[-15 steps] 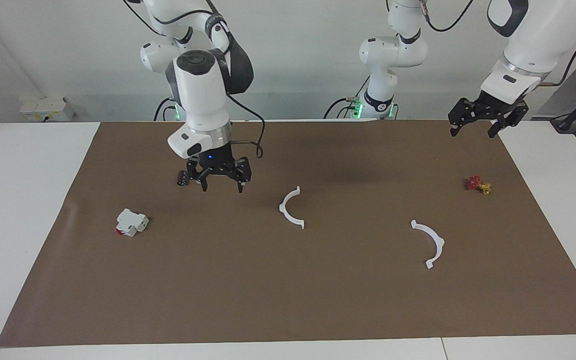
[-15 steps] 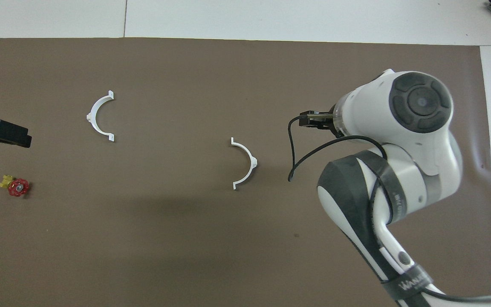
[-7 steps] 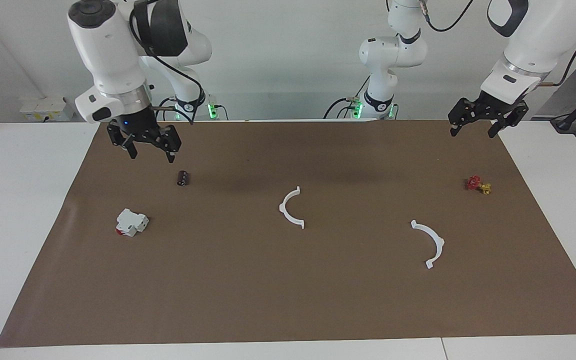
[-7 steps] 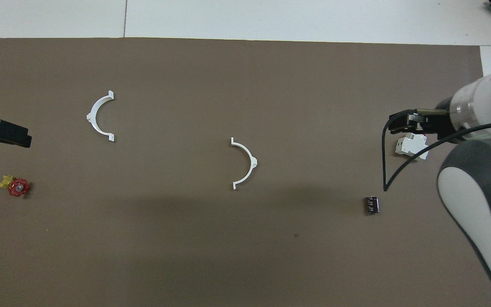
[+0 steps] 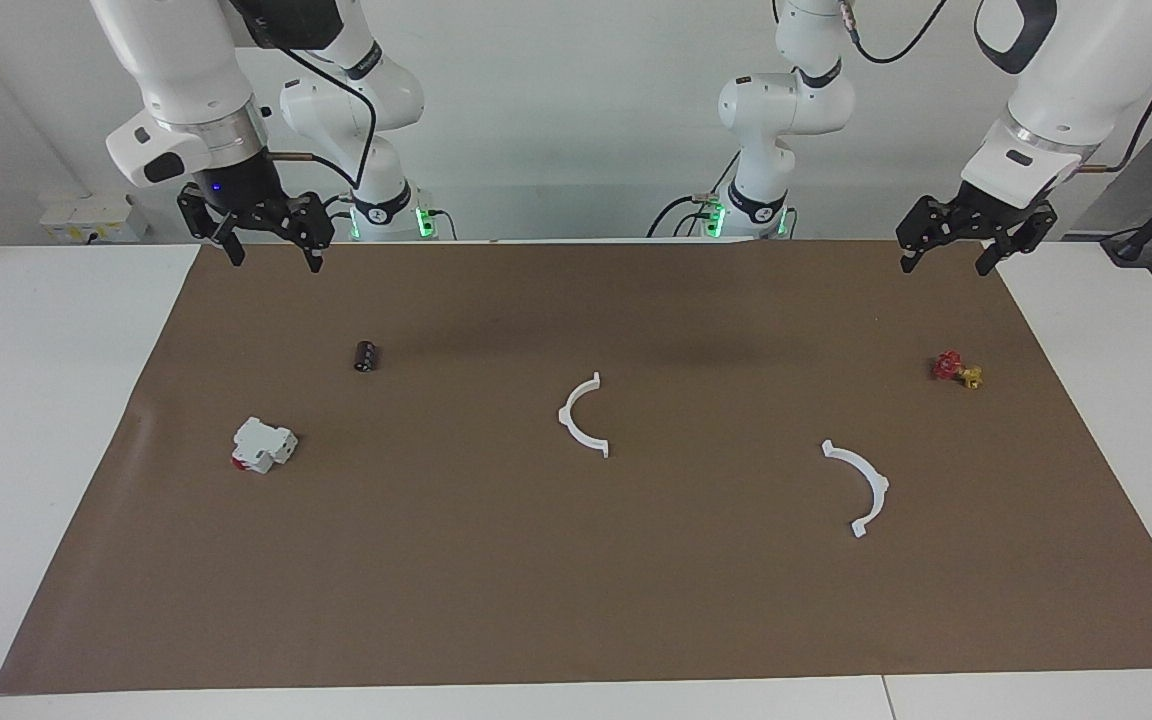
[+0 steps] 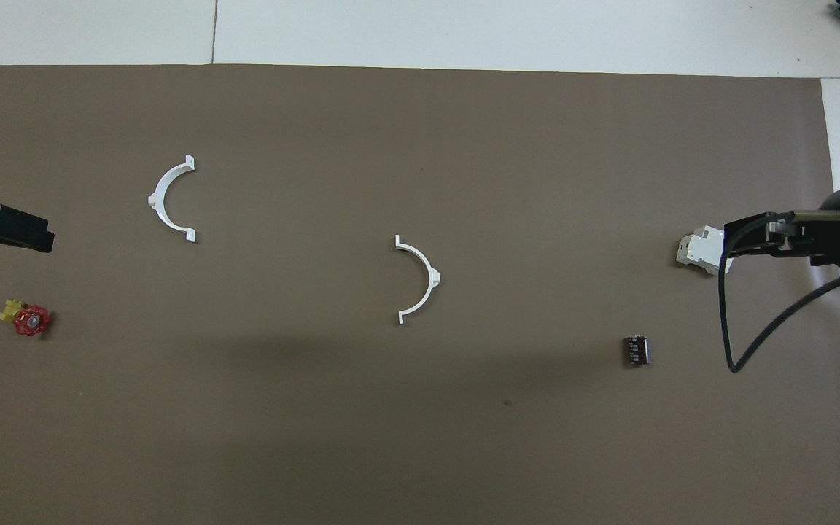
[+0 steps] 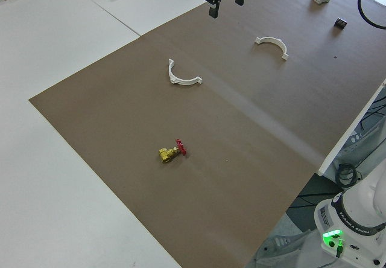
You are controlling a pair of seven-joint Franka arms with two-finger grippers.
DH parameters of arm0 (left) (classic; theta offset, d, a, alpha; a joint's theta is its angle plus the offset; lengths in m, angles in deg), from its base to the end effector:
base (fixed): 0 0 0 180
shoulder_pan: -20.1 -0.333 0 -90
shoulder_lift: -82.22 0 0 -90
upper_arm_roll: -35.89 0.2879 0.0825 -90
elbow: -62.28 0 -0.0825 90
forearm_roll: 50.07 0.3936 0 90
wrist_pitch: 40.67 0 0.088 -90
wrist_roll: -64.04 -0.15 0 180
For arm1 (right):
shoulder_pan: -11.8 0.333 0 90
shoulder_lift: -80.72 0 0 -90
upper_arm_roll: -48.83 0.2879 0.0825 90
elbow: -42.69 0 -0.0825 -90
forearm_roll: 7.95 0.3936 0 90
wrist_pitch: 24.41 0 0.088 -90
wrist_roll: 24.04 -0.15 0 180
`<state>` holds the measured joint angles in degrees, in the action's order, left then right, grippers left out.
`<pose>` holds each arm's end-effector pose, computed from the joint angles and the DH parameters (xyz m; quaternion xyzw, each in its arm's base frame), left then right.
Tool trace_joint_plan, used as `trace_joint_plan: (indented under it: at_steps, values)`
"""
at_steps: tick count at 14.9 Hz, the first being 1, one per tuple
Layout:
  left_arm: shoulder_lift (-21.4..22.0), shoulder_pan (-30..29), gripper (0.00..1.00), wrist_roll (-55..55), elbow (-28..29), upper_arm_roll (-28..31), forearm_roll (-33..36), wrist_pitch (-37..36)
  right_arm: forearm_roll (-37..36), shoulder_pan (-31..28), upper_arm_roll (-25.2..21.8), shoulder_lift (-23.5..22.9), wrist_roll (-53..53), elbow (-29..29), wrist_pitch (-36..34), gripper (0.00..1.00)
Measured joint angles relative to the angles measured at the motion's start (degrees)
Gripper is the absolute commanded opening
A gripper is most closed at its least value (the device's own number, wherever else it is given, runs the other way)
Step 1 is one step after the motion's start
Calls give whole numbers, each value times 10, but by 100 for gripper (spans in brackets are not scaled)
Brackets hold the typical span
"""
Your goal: Assemble drain pipe with both arms
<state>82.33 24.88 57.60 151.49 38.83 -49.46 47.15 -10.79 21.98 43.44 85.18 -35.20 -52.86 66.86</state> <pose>0.5586 -0.0163 0.5578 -0.9973 0.0720 0.0114 0.0048 0.5423 0.0366 0.5517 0.9983 -0.0549 0.0043 0.0207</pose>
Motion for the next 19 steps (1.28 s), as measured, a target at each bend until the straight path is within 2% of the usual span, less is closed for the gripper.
trace_joint_plan:
  at_steps: [16, 19]
  values:
    - [0, 0, 100, 0, 0, 0, 0, 0, 18, -1, 1, 0, 0, -1, -5, 100]
    - [0, 0, 100, 0, 0, 0, 0, 0, 18, -26, 9, 1, 0, -1, -7, 100]
